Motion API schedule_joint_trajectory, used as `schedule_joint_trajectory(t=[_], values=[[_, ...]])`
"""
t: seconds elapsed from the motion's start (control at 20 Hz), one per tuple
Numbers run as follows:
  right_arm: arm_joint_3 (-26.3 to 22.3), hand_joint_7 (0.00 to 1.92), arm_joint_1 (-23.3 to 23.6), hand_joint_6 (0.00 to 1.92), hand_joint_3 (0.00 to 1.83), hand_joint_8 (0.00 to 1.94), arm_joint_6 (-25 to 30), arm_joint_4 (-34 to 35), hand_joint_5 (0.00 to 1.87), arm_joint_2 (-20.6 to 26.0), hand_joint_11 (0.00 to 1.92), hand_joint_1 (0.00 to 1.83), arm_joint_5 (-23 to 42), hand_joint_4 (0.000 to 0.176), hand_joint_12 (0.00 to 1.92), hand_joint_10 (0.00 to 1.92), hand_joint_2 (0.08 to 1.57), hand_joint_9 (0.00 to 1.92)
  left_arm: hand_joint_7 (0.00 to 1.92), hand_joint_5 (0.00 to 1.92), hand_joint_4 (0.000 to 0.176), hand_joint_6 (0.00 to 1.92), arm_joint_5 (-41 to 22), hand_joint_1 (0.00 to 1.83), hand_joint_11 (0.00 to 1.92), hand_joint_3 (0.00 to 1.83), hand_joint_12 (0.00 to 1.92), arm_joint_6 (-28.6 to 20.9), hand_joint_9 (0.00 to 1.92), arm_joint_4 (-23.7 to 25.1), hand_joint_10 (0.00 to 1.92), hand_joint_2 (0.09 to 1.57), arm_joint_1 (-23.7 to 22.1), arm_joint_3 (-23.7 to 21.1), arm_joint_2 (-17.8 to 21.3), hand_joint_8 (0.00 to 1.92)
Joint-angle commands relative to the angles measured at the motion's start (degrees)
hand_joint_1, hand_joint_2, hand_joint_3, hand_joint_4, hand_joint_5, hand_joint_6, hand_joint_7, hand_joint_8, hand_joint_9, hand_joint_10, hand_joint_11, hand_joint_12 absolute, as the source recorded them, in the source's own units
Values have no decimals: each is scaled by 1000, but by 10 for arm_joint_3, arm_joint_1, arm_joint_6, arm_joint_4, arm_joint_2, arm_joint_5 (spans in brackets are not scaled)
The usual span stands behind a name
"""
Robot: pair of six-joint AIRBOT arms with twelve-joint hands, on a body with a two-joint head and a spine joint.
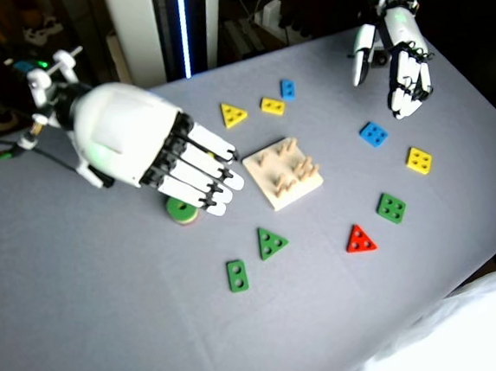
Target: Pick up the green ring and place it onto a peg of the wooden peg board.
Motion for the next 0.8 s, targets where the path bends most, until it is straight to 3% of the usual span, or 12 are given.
schedule_joint_trajectory(t=[0.0,0.1,0.2,0.25,0.35,0.45,0.5,0.55,0.6,0.65,0.7,0.75], values=[[3,497,4,1,0,1,1,4,485,-1,345,804,59,42,273,2,1254,476,94,292,87,6,-65,535,14,18,10,-3,16,11,5,1109,-6,2,-3,8],[4,476,4,0,0,0,1,-4,469,-1,351,772,43,23,249,0,1255,460,98,289,66,3,-62,513,44,14,25,-3,22,10,5,1120,-6,4,-6,6],[5,436,4,0,0,0,1,-14,440,-1,333,814,16,47,241,0,1224,427,106,300,60,6,-60,495,57,9,34,-3,31,10,7,1122,-6,5,-7,6],[6,417,3,0,0,0,1,-16,410,-1,326,774,4,76,245,0,1213,417,104,302,66,6,-60,493,57,7,36,-3,29,10,5,1120,-6,5,-7,5],[8,412,1,0,6,0,-1,-18,390,-1,191,838,-23,107,555,0,1156,422,110,317,61,9,-60,535,70,4,47,-4,35,10,6,1121,-6,6,-6,5],[11,432,-5,2,0,1,-5,-18,413,-2,141,929,-44,61,713,2,1111,444,100,314,59,5,-59,563,59,3,48,-4,24,9,0,1123,-5,6,-7,0],[14,438,-6,3,0,3,-6,-18,418,-3,154,940,-56,60,727,6,1097,456,101,319,58,5,-58,549,63,3,53,-4,23,9,0,1123,-5,6,-7,1],[18,444,-7,0,0,0,-7,-18,409,-5,136,968,-71,74,817,3,1057,472,103,326,52,7,-58,548,69,2,60,-4,25,9,1,1124,-5,7,-7,1],[21,453,-8,2,0,3,-10,-18,413,-6,143,995,-83,66,843,4,1020,482,105,329,53,6,-58,564,66,1,63,-5,29,9,2,1123,-5,7,-7,2],[24,447,-8,0,0,0,-14,-18,404,-7,145,1012,-95,76,851,2,999,477,110,336,50,8,-58,571,79,0,73,-5,37,9,5,1122,-5,7,-8,3],[27,449,-8,2,0,1,-17,-16,407,-8,167,1059,-105,76,864,6,973,489,102,328,59,3,-57,567,77,4,78,-6,36,8,4,1131,-5,8,-9,0],[31,435,-7,2,0,0,-20,-15,410,-11,156,1071,-116,96,861,1,964,476,105,332,52,4,-57,572,80,5,85,-7,44,7,6,1136,-5,9,-11,2]])
